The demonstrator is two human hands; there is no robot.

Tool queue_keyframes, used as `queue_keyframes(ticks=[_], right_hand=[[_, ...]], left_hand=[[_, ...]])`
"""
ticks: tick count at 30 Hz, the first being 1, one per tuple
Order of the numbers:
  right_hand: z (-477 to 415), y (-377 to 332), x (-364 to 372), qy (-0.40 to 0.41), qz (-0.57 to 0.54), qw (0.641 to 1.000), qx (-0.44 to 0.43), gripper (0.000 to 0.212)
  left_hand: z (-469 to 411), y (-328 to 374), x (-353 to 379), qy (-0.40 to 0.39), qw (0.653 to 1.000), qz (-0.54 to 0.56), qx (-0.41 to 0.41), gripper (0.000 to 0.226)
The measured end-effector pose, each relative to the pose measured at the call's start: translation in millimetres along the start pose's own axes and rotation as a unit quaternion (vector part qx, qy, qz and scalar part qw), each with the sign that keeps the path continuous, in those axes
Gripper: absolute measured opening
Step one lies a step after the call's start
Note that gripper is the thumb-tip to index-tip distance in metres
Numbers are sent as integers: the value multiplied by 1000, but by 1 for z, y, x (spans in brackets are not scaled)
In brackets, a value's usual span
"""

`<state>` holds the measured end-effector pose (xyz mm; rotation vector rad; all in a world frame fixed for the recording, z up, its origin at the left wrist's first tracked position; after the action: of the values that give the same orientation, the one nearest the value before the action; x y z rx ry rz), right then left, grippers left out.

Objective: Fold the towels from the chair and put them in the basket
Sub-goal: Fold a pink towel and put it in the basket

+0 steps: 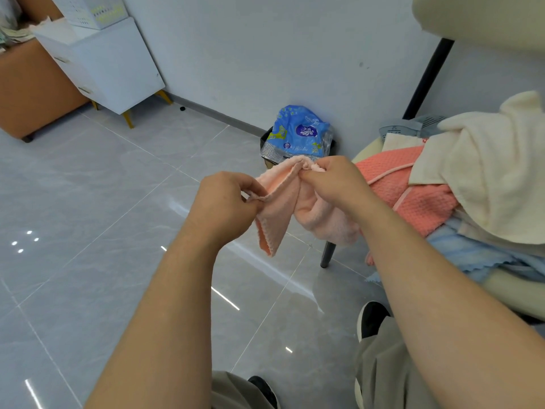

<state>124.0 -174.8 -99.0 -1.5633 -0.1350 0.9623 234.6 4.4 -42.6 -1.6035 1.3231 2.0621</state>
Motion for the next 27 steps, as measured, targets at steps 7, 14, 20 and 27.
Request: queue_keyframes(ticks=[7,14,20,27], right_hand=[[1,-4,0,-1,6,1000,-10,33],[1,-1,2,-13,11,1000,-13,31],[2,-2,3,-23,18,999,-18,34],[1,2,5,-36,-17,999,-5,32]], left_hand=[[1,2,-10,62,998,7,5,3],[2,0,-13,92,995,38,-11,4],[0,-2,-13,96,995,31,-10,5],[-4,-19,-16,115,992,28,-51,2]])
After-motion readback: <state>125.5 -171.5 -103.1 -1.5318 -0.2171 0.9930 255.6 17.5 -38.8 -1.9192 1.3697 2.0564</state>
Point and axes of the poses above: each hand's wrist, its own z-axis away from the middle knuckle, its own x-axis out of the palm, y = z × x, the point moved 7 cm from there along -z, towards the middle knuckle, and after that the axes turned 5 degrees about -z, right-handed, at the moved point
